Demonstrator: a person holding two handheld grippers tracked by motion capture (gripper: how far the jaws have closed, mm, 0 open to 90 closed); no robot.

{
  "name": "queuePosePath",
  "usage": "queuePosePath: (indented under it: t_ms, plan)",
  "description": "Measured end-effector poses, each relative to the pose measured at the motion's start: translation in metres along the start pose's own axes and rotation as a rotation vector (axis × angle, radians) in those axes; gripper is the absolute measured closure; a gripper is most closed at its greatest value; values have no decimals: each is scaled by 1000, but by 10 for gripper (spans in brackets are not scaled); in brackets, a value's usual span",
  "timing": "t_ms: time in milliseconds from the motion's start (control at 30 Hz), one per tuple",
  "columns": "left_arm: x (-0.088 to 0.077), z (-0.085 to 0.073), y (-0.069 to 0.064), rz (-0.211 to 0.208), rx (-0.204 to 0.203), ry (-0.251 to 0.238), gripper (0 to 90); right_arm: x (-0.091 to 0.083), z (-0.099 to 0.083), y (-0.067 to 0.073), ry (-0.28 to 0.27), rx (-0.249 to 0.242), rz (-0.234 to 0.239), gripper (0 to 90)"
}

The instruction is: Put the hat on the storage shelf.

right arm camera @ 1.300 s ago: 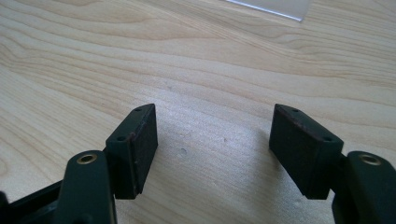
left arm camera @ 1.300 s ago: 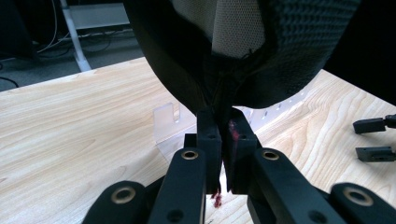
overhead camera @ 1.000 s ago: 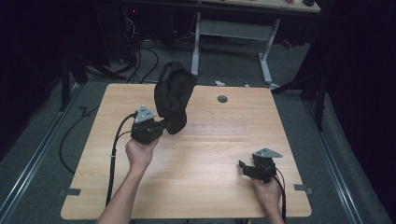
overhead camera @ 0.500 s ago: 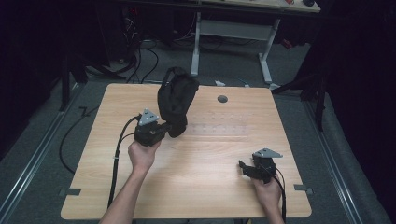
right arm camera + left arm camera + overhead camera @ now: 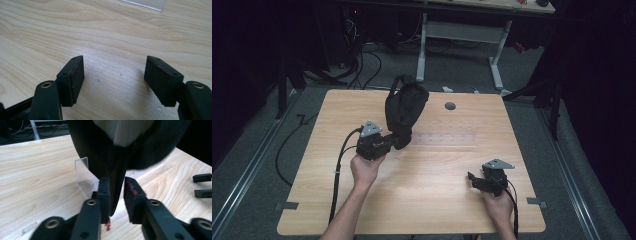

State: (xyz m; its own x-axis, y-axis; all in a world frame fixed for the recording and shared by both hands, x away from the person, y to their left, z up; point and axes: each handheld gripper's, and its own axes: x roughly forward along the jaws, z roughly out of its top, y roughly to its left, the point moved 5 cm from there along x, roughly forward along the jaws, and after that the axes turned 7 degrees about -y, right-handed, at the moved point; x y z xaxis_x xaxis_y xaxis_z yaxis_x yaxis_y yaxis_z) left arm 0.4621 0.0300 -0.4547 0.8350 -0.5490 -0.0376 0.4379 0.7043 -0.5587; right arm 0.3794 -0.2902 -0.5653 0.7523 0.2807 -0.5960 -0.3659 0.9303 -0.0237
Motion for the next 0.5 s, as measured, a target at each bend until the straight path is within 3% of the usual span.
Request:
queuePosePath:
  t_ms: [233, 500]
  plan:
    - [-4, 4, 0, 12, -5, -2, 547, 0, 0, 0, 0, -1, 0, 327]
    - [-11, 6, 0, 16, -15, 10, 446, 0, 0, 0, 1, 5, 0, 328]
